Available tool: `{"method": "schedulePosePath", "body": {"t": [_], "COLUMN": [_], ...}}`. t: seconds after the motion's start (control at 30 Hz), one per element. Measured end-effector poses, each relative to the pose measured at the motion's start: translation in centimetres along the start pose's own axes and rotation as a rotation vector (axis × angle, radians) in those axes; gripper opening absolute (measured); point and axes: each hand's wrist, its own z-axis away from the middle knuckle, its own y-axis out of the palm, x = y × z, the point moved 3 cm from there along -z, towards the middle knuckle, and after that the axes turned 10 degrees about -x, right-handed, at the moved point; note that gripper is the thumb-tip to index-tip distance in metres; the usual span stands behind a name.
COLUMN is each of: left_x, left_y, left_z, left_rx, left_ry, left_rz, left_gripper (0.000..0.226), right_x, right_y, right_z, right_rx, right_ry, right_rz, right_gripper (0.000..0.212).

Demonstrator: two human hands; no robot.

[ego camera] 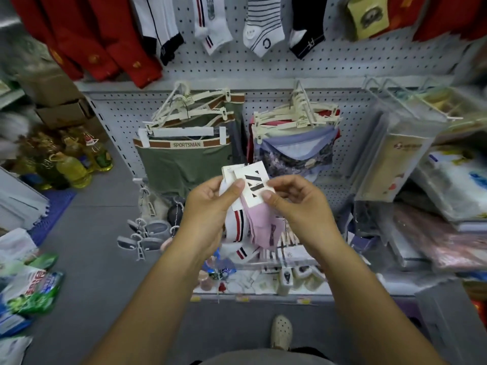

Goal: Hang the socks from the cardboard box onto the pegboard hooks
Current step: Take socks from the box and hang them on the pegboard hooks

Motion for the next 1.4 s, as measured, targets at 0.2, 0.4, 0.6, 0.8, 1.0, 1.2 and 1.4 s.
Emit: {"method": "schedulePosePath", "body": {"t": [0.2, 0.4, 0.6, 0.8, 1.0, 1.2, 1.4], "left_x": [-3.9, -8.3, -13.4, -16.7, -18.0, -18.6, -19.5], "left_y": [5.3, 8.6, 7.8, 7.2, 11.5, 19.0, 25.0], "left_z": [-4.7, -8.8, -12.5, -15.8, -18.1, -19.4, -19.7], "left_rx": [0.014, -0.078, -0.241, -0.284, -0.104, 0.122, 0.232], "left_ry": [0.139, 0.306, 0.431, 0.439, 0.411, 0.427, 0.494], "left_rz": [0.035, 0.05, 0.031, 0.027, -0.005, -0.02, -0.052], "left_gripper": [0.018, 0.016, 0.014, 0.017, 0.018, 0.016, 0.014], "right_x": [3.7, 7.0, 10.3, 13.4, 14.7, 16.3, 19.2], "right_y": [-1.6, -1.8, 0.2, 3.3, 0.9, -5.8, -9.8], "right_z": [-7.1, -13.2, -18.7, -22.2, -24.4, -26.7, -30.3], "right_rx": [0.079, 0.079, 0.051, 0.034, -0.353, -0.699, -0.674], "right_ry": [-0.026, -0.141, -0.23, -0.275, -0.283, -0.319, -0.341], "right_rz": [0.072, 0.043, -0.004, -0.068, -0.173, -0.187, -0.053], "right_gripper": [0.018, 0.036, 0.023, 0.017, 0.022, 0.026, 0.019]}}
